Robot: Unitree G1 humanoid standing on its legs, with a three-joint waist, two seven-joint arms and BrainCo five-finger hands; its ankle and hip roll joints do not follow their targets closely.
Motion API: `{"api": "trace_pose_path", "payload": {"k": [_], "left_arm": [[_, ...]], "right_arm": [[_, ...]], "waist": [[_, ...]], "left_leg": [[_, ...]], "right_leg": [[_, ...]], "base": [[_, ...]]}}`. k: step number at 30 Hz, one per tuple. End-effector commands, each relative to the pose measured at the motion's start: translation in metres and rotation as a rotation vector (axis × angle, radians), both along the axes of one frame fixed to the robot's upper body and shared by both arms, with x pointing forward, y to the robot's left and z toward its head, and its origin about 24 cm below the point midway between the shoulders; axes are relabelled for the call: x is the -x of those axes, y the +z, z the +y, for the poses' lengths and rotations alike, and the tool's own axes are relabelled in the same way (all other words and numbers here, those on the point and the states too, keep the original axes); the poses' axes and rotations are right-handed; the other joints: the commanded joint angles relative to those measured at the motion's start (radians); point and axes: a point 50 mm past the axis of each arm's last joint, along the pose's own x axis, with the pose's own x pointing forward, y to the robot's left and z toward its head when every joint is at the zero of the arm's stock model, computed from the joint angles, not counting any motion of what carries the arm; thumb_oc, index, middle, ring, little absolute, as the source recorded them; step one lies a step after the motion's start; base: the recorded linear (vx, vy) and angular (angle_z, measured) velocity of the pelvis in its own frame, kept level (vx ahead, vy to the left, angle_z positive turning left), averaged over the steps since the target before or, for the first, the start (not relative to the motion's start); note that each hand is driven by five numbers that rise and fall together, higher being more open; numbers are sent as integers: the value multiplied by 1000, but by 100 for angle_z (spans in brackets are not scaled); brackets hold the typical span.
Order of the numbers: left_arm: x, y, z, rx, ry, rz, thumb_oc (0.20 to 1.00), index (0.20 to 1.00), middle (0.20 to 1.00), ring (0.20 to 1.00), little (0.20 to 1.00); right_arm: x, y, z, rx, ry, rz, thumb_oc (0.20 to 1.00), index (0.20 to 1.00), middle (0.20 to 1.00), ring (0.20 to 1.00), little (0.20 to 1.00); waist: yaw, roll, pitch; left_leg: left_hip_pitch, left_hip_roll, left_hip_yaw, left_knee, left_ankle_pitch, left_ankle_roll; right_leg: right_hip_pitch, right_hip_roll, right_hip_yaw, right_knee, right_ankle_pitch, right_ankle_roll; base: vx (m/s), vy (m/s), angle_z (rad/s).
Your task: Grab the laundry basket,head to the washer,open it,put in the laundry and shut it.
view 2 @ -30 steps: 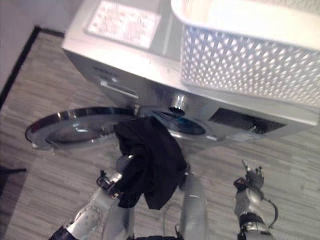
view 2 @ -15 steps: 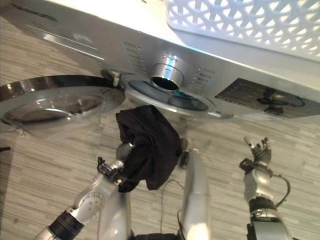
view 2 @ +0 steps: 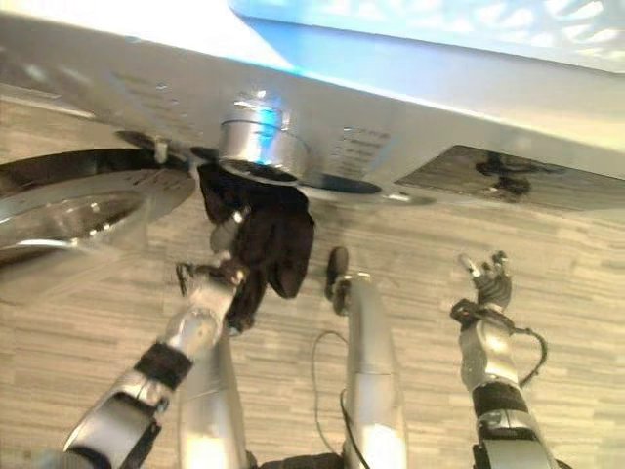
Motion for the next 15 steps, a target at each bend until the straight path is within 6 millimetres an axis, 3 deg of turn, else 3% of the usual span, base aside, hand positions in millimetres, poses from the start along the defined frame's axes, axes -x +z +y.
{"api": "trace_pose_path", "payload": {"k": [1, 5, 6, 7, 8, 9, 10, 11, 12, 13, 15], "left_arm": [[-9, 16, 16, 35, 118, -43, 200, 200, 200, 200, 200], [-33, 47, 73, 181, 344, 14, 200, 200, 200, 200, 200], [-34, 49, 75, 182, 345, 10, 200, 200, 200, 200, 200], [-35, 88, 117, 212, 499, -12, 200, 200, 200, 200, 200], [-35, 92, 119, 212, 501, -19, 200, 200, 200, 200, 200], [-29, 127, 143, 197, 595, -58, 200, 200, 200, 200, 200], [-29, 131, 144, 196, 596, -62, 200, 200, 200, 200, 200], [-23, 155, 153, 182, 632, -108, 200, 200, 200, 200, 200], [-10, 196, 165, 186, 671, -208, 200, 200, 200, 200, 200], [-10, 199, 165, 185, 671, -212, 200, 200, 200, 200, 200], [3, 235, 166, 201, 677, -316, 200, 200, 200, 200, 200]], "right_arm": [[43, -30, -17, 6, -42, 75, 1000, 1000, 1000, 1000, 1000], [65, -66, -17, -33, -86, 236, 1000, 1000, 1000, 1000, 1000], [63, -65, -17, -33, -84, 232, 1000, 1000, 1000, 1000, 1000], [76, -87, -20, -27, -112, 373, 1000, 1000, 1000, 1000, 1000], [73, -86, -19, -29, -108, 367, 1000, 1000, 1000, 1000, 1000], [84, -99, -23, -38, -137, 452, 1000, 1000, 1000, 1000, 1000], [82, -98, -22, -41, -135, 447, 1000, 1000, 1000, 1000, 1000], [83, -101, -23, -44, -135, 467, 1000, 1000, 1000, 1000, 1000], [88, -104, -26, -45, -142, 488, 1000, 1000, 1000, 1000, 1000], [87, -103, -25, -49, -139, 484, 1000, 1000, 1000, 1000, 1000], [93, -106, -27, -61, -149, 492, 1000, 1000, 1000, 1000, 1000]], "waist": [[-21, -26, -100], [-64, -55, -128], [-66, -55, -127], [-94, -65, -154], [-96, -67, -151], [-111, -72, -171], [-111, -74, -169], [-117, -77, -176], [-126, -83, -184], [-125, -84, -183], [-128, -83, -186]], "left_leg": [[5, 12, 11, 39, -69, 22], [-14, 45, 15, 77, -94, 21], [-17, 46, 15, 79, -95, 21], [-30, 71, 22, 103, -110, 18], [-34, 73, 22, 106, -112, 17], [-47, 90, 26, 125, -119, 20], [-53, 93, 25, 129, -121, 19], [-64, 104, 27, 142, -126, 21], [-88, 117, 25, 174, -136, 27], [-95, 120, 23, 180, -139, 27], [-118, 132, 19, 210, -152, 32]], "right_leg": [[20, 0, 7, 0, -77, 104], [8, 20, 9, 5, -78, 117], [5, 21, 9, 7, -79, 117], [-14, 32, 8, 16, -78, 124], [-19, 34, 8, 18, -78, 124], [-32, 44, 1, 20, -70, 128], [-37, 47, 1, 22, -70, 128], [-50, 53, -5, 27, -66, 133], [-66, 61, -12, 36, -59, 138], [-71, 63, -13, 39, -60, 138], [-85, 64, -24, 47, -61, 143]], "base": [[53, 81, -42], [59, 18, -43], [68, 79, -20], [52, 67, -19], [69, 104, -26], [27, 37, -33], [34, 57, -47], [22, 27, -44], [22, 28, -46], [23, 7, -37], [40, 3, -28]]}}
